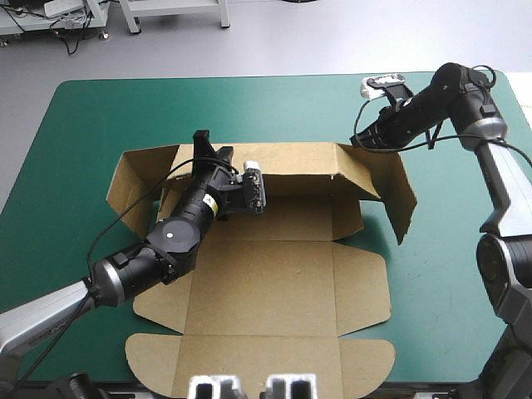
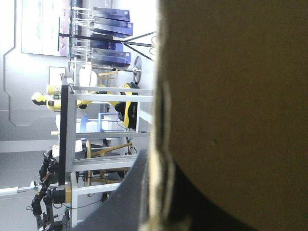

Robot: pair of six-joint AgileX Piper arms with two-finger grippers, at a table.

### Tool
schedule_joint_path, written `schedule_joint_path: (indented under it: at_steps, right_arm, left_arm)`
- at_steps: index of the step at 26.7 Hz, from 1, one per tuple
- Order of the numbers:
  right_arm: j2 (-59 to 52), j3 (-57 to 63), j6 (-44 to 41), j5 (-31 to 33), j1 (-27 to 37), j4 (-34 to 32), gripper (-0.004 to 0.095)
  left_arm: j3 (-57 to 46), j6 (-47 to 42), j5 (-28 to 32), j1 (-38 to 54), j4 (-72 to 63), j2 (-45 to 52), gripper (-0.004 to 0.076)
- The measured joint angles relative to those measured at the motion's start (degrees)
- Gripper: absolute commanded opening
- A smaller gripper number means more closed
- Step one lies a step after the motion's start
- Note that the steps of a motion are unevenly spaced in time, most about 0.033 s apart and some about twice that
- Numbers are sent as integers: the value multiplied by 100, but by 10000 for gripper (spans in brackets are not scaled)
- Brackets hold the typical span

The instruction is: Fold the box

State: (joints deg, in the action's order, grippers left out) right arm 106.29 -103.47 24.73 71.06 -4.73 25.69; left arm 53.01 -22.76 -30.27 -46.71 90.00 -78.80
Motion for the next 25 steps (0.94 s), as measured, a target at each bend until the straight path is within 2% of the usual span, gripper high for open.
schedule_joint_path:
  at_steps: [12,19,25]
  right_arm:
    - [-579,999,229,-56,0,8,-25]
    - [-991,1515,493,-66,0,308,-25]
    - [-1538,2377,1221,-72,0,622,-25]
  left_arm:
    - [-333,-225,-6,0,134,192,-10]
    - [-348,-245,-28,0,134,226,-10]
    - [-348,-245,-28,0,134,223,-10]
